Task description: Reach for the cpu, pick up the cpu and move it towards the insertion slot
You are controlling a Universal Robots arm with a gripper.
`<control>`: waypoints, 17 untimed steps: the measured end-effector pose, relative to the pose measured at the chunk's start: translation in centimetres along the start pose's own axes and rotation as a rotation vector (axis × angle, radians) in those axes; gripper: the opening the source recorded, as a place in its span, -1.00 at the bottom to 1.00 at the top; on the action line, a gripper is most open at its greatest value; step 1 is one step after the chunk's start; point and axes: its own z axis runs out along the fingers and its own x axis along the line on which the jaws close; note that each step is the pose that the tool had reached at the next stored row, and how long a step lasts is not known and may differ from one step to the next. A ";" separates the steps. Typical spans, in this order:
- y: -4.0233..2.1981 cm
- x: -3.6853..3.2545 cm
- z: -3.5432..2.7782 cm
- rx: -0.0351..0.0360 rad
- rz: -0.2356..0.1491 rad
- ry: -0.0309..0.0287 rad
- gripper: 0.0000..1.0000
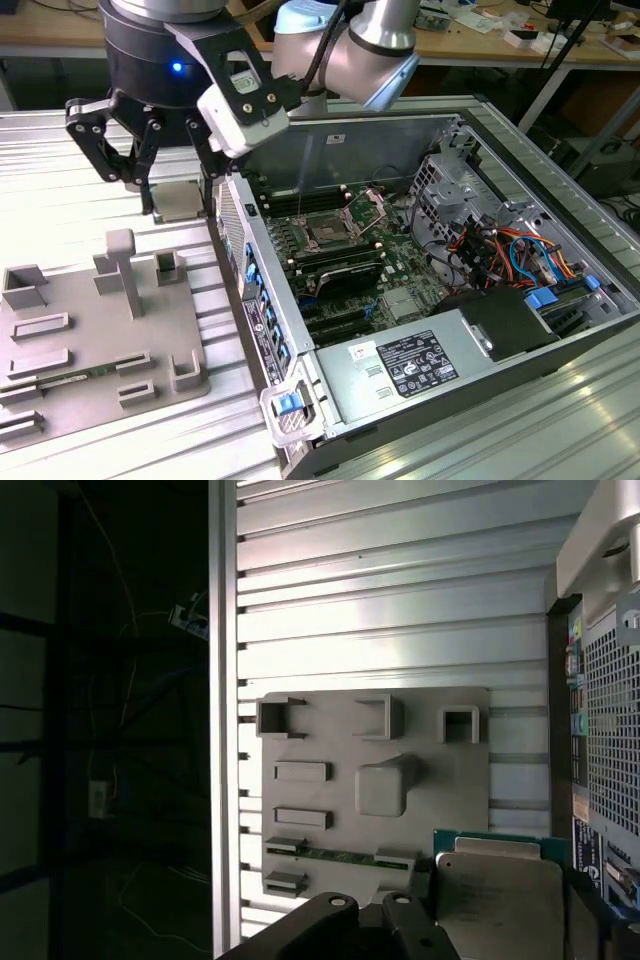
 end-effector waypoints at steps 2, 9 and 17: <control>0.03 -0.49 -0.01 0.0016 0.000 0.0001 0.09; 0.16 -2.30 -0.04 0.0078 0.002 0.0000 0.09; 0.53 -4.89 -0.04 0.0182 0.004 0.0000 0.09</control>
